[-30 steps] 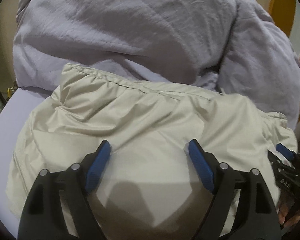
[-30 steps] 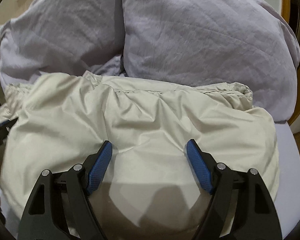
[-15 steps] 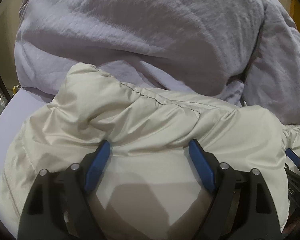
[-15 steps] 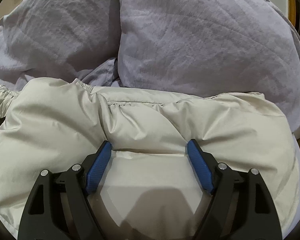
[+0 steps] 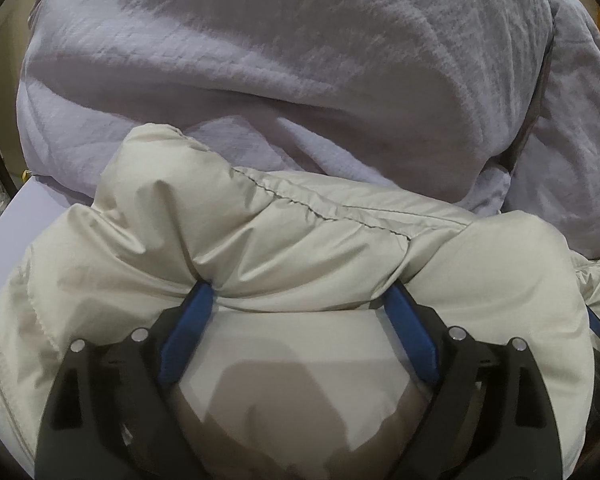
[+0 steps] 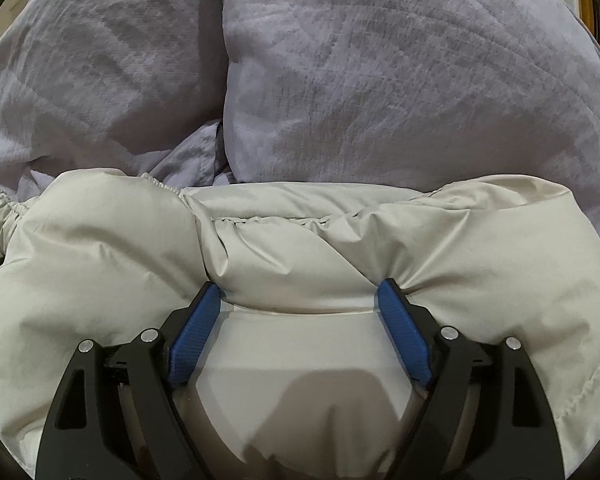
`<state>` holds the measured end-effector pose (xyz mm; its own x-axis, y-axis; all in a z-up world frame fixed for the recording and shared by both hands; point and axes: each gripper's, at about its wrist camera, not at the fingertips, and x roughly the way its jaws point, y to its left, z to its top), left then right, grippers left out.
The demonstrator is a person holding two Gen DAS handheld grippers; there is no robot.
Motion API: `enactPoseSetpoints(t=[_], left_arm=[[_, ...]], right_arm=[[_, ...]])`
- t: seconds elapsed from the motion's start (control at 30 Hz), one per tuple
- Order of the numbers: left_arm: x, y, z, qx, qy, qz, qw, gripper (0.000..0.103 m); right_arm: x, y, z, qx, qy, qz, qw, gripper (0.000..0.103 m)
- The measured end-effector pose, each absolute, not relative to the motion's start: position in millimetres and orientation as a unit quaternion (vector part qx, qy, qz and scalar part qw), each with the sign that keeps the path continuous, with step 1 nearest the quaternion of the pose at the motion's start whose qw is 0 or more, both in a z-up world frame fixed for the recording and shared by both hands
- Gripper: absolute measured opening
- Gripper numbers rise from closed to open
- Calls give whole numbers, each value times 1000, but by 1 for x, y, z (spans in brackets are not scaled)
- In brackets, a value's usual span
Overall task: Fold large clothes
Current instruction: 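Release the hem and press the folded jacket flat with both tools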
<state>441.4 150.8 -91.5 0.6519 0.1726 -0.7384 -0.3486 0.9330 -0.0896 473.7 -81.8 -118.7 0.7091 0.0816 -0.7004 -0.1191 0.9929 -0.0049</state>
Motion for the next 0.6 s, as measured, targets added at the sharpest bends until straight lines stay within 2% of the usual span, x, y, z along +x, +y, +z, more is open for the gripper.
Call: enactPoseSetpoints(t=[0.37, 0.5, 0.6], left_arm=[[450, 141, -100, -102, 393, 149, 902, 90], [439, 142, -84, -114, 403, 144, 897, 89], [428, 140, -64, -132, 384, 131, 904, 89]], right_arm=[[474, -85, -122, -21, 382, 49, 923, 84], [469, -87, -107, -8, 400, 41, 916, 84], [465, -87, -83, 22, 382, 50, 922, 84]])
